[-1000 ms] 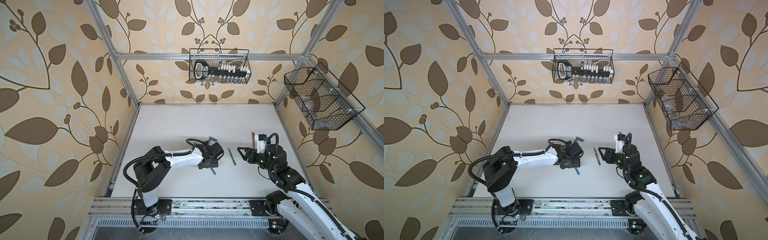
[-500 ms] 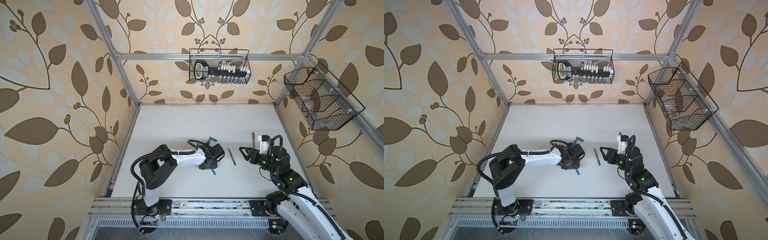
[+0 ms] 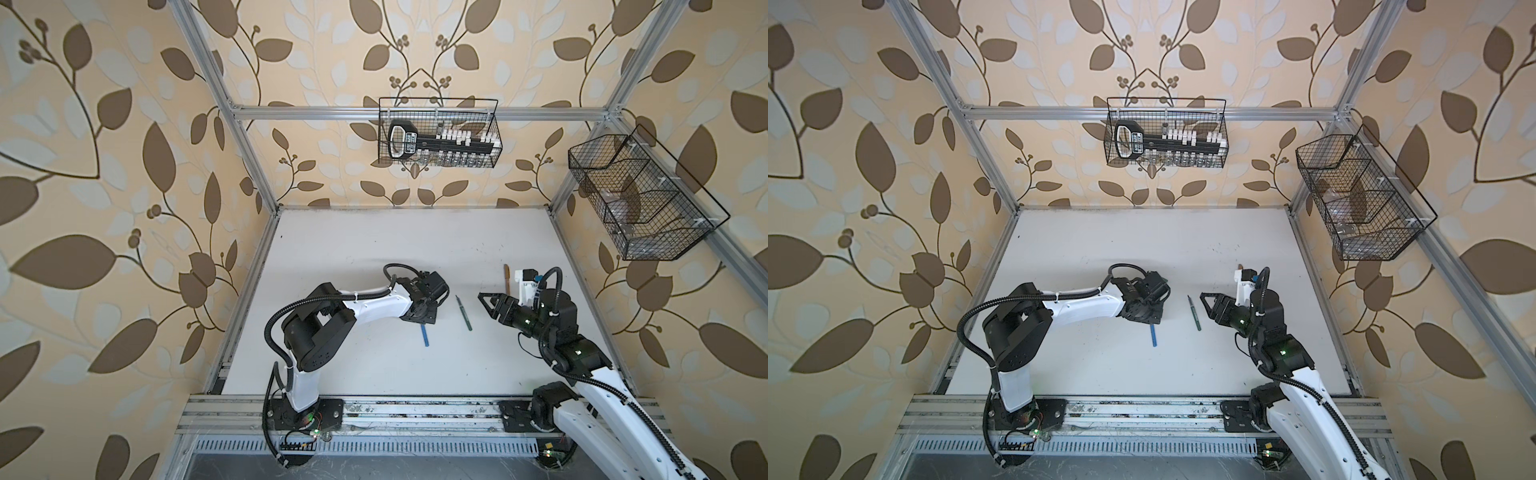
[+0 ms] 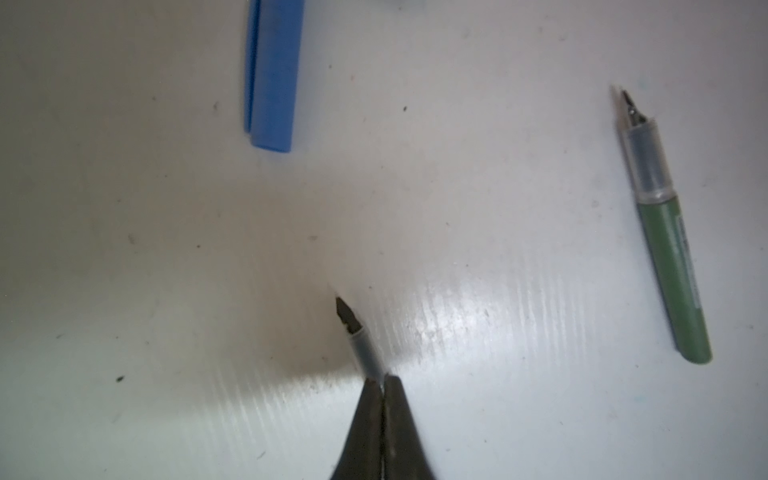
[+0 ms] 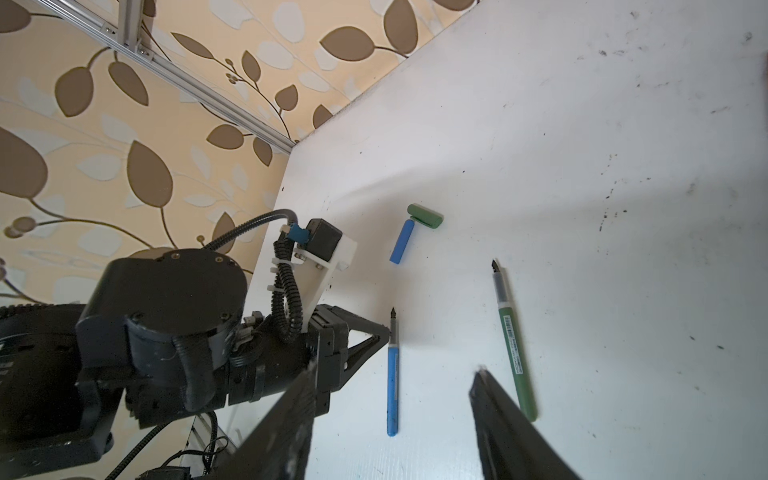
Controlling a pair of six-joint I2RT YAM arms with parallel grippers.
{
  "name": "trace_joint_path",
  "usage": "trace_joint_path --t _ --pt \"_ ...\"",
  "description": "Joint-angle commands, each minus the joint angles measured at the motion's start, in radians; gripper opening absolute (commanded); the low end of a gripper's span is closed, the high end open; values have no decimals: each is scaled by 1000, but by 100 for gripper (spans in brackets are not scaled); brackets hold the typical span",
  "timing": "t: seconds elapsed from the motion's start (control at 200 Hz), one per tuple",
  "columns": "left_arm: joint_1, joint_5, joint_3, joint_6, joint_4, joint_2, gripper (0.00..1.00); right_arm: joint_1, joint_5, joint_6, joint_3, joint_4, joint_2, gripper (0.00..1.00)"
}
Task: Insert the pens into the pen caps
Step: 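Open and withdraw the right gripper while the left lowers over the blue pen, then close the left gripper on the blue pen's barrel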
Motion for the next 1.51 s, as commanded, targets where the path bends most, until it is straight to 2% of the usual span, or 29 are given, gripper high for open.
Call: trace_joint_path --t 0.0,0.175,0.22,0.295,0.551,0.716,0.836,1.006,1.201,1.501 --pt "-2 17 18 163 -48 3 14 -6 -16 7 6 -11 -7 61" --pt "-2 40 13 169 -45 3 24 -7 -14 8 6 -27 -20 61" --pt "-2 40 14 145 -44 2 26 -7 -16 7 7 -28 -22 61" --pt "-2 27 23 91 -53 -6 36 -8 -21 3 8 -29 -20 61" --pt "-3 52 16 -145 -72 -79 44 -6 -31 -6 5 -62 -8 61" --pt "-9 85 -48 -203 -16 -152 50 -8 -24 -5 0 -65 -13 61" --pt "-37 71 -32 -221 -57 -147 50 -9 -18 -4 3 -68 -9 61" --pt "-94 63 50 -273 -152 -69 49 -9 -20 -4 3 -70 -1 61" --pt "-102 97 -23 -322 -61 -58 42 -10 -28 -15 11 -93 1 61" --pt "-112 76 16 -294 -83 5 40 -9 -35 -10 4 -95 -7 61"
